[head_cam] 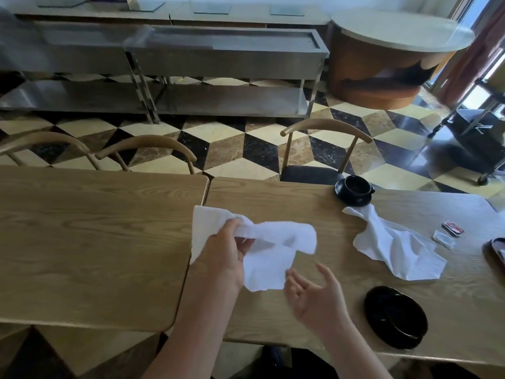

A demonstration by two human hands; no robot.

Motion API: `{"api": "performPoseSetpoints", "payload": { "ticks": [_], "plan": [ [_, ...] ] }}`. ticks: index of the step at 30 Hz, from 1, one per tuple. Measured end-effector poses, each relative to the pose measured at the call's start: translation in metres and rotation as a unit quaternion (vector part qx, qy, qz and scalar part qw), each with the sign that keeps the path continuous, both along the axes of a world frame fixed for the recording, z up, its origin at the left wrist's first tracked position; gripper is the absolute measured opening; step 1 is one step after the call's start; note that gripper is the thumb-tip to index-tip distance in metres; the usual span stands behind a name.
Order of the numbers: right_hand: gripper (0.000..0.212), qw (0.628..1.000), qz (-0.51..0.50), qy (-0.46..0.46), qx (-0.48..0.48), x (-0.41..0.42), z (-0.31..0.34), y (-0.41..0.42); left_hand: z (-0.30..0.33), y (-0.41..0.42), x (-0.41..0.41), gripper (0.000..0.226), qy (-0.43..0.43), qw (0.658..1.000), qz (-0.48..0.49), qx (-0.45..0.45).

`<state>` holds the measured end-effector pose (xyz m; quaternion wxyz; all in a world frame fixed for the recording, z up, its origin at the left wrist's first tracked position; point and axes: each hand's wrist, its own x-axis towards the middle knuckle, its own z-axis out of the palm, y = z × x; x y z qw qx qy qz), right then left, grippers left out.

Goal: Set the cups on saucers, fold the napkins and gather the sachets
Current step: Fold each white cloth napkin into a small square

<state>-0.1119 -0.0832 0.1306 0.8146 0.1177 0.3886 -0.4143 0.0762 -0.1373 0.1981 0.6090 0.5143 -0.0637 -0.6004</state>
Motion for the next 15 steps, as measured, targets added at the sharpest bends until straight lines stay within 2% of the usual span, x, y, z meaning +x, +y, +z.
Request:
{"api": "performPoseSetpoints", "payload": {
  "ticks": [2,3,4,6,9,11,13,15],
  "plan": [
    [0.082,0.998,0.059,0.003,-0.019,0.014,-0.004,-0.007,-0.01,0.01,-0.006,0.014,0.016,1.0,-0.012,0.013],
    [0.087,0.997,0.075,0.006,-0.021,0.019,-0.004,-0.015,-0.015,0.014,-0.008,0.018,0.029,0.999,-0.019,0.02],
    [0.085,0.996,0.087,0.011,-0.023,0.022,-0.002,-0.023,-0.018,0.017,-0.01,0.017,0.048,0.998,-0.029,0.021],
    [0.064,0.996,0.089,0.02,-0.021,0.028,0.0,-0.038,-0.022,0.022,-0.011,0.011,0.093,0.994,-0.05,0.021],
    [0.046,0.995,0.08,0.055,-0.019,0.029,0.0,-0.052,-0.025,0.02,-0.008,0.029,0.159,0.984,-0.074,0.015],
    [0.055,0.997,0.062,0.031,-0.022,0.027,0.0,-0.056,-0.027,0.014,-0.003,0.038,0.218,0.971,-0.087,-0.033],
    [0.076,0.999,0.037,-0.03,-0.009,0.027,-0.001,-0.058,-0.027,0.006,0.001,0.04,0.276,0.953,-0.096,-0.085],
    [0.09,0.996,0.027,-0.071,-0.036,0.027,-0.004,-0.061,-0.031,-0.003,-0.001,0.048,0.33,0.933,-0.097,-0.103]
  ]
}}
